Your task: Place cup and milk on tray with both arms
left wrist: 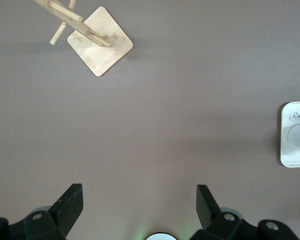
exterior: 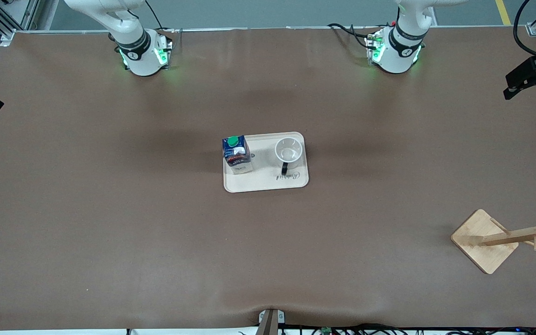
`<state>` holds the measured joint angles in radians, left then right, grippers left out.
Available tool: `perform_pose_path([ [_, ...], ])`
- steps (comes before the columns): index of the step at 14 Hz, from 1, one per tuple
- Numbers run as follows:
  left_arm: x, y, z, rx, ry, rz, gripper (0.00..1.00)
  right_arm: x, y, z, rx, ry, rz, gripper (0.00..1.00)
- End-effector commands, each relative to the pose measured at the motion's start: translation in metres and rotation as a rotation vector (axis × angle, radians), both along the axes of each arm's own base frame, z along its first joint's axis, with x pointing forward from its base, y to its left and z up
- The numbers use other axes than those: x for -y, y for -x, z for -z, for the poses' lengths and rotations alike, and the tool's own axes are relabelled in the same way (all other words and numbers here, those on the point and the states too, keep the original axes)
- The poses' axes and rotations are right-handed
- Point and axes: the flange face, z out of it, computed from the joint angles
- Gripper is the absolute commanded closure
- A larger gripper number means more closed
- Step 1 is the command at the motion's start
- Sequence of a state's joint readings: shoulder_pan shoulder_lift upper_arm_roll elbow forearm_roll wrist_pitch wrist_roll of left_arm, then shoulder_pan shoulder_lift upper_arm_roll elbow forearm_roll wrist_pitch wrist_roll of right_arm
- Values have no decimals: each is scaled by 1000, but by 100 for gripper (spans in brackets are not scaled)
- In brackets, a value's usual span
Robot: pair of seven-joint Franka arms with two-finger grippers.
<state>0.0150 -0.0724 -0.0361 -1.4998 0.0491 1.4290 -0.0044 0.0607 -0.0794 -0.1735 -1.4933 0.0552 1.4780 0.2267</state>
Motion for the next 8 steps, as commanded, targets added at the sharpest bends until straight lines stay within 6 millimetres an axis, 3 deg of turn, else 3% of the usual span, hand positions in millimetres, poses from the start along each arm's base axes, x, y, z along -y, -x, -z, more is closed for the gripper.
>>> perform_pose_path([
  [1, 0, 0, -5, 3, 12, 3, 0, 2, -1, -5, 7, -4, 15, 0],
  [8, 4, -1, -2, -3, 14, -4, 0, 3, -1, -5, 8, -2, 14, 0],
])
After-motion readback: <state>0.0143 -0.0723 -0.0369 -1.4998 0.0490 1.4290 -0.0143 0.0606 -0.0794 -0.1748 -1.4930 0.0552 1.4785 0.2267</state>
